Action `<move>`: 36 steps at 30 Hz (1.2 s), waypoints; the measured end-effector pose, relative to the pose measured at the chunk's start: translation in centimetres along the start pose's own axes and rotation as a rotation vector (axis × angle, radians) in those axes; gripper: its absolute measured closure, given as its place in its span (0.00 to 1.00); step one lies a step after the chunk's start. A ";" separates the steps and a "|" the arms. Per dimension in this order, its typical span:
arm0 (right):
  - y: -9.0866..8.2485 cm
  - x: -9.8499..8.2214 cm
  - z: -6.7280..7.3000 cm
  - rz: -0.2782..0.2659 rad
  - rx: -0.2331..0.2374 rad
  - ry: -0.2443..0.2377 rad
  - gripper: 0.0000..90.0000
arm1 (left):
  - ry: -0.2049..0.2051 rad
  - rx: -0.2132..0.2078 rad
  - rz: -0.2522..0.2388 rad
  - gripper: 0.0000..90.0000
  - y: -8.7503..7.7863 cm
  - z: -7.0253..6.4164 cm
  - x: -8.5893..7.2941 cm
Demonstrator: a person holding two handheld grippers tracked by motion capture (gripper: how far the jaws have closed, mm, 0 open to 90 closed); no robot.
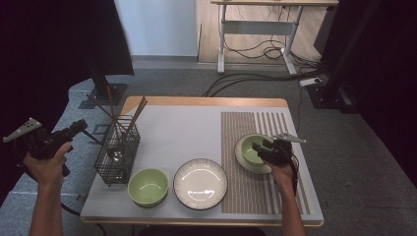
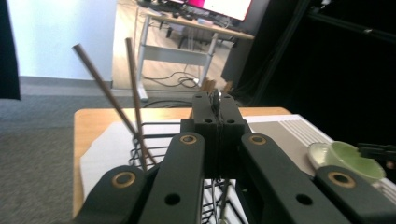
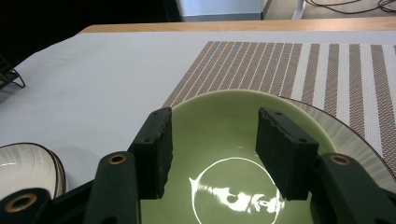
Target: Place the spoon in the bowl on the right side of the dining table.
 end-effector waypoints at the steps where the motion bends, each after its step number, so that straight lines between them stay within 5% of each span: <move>1: 0.0 0.0 0.0 0.000 0.000 0.000 0.51 | 0.005 -0.003 -0.006 1.00 -0.1 -0.2 0.1; 9: -0.1 0.0 0.0 -0.002 -0.001 0.000 0.51 | 0.039 -0.016 -0.001 1.00 -0.4 -1.6 0.7; 23: -0.3 0.1 -0.3 -0.008 -0.004 0.008 0.51 | 0.045 -0.005 -0.024 1.00 -2.5 -1.9 1.8; 36: -0.2 0.0 0.0 -0.010 0.000 0.007 0.52 | 0.036 -0.112 -0.051 1.00 -2.0 -4.0 2.5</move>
Point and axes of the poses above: each handheld gripper's, and its own axes: y roughly forward along the jaws, x roughly out of its top, z roughly to its left, the point moved 1 cm from there along y, roughly forward along the jaws
